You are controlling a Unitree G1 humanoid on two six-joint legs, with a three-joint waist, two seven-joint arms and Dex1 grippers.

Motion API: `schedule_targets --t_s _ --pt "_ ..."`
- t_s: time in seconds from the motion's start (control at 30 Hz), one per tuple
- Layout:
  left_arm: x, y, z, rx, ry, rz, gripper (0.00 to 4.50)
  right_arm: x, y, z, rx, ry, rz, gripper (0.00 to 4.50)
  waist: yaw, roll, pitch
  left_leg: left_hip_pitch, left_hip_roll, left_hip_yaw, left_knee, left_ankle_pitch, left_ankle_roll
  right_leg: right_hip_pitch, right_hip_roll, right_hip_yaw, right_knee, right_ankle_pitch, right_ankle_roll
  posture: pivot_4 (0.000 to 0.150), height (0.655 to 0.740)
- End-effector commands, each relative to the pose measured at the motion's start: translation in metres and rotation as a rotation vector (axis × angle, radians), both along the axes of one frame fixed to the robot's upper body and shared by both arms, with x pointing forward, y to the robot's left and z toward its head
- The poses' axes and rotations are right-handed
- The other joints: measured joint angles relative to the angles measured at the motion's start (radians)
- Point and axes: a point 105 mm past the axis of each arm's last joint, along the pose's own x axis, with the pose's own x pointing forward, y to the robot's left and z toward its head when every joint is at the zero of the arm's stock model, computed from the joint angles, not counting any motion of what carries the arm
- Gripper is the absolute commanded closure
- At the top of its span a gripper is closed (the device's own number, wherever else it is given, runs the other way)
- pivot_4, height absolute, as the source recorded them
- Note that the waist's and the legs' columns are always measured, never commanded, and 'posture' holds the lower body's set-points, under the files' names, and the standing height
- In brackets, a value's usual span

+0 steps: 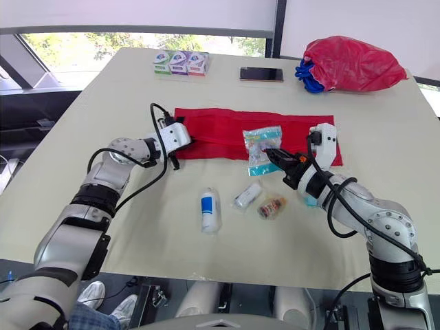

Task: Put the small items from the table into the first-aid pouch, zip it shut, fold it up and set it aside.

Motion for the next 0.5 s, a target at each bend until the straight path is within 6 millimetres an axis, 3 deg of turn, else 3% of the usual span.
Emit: schedule_targets --t_s 0.03,0.23,0.37,0.5 --pt "-0.008 -0.029 0.011 -0.039 -0.007 -0.104 4.48 0.000 0.001 -0.003 -0.033 0.030 -0.012 4.50 -0.001 0.000 0.000 0.000 0.000 0.000 0.000 0.000 0.000 0.000 0.000 0.000 0.000 0.000 0.000 0.150 0.7400" --pt "-0.015 -0.059 0.011 -0.079 0.035 -0.195 4.48 0.004 0.012 -0.014 -0.077 0.124 0.010 4.50 -0.005 0.000 0.000 0.001 0.000 0.000 0.000 0.000 0.000 0.000 0.001 0.000 0.001 0.000 0.000 0.150 0.7400" --pt "-0.019 -0.072 0.015 -0.142 0.078 -0.238 4.48 0.006 0.015 -0.029 -0.178 0.218 0.046 4.50 -0.004 0.000 0.000 0.000 0.000 0.000 0.001 0.000 0.000 0.000 0.001 0.000 0.001 0.001 0.000 0.150 0.7400" --pt "-0.025 -0.082 0.016 -0.169 0.110 -0.293 4.48 0.012 0.020 -0.030 -0.201 0.248 0.080 4.50 -0.005 0.000 0.000 0.000 0.000 0.000 0.001 0.000 0.000 0.000 0.001 0.000 0.001 0.001 0.000 0.150 0.7400"
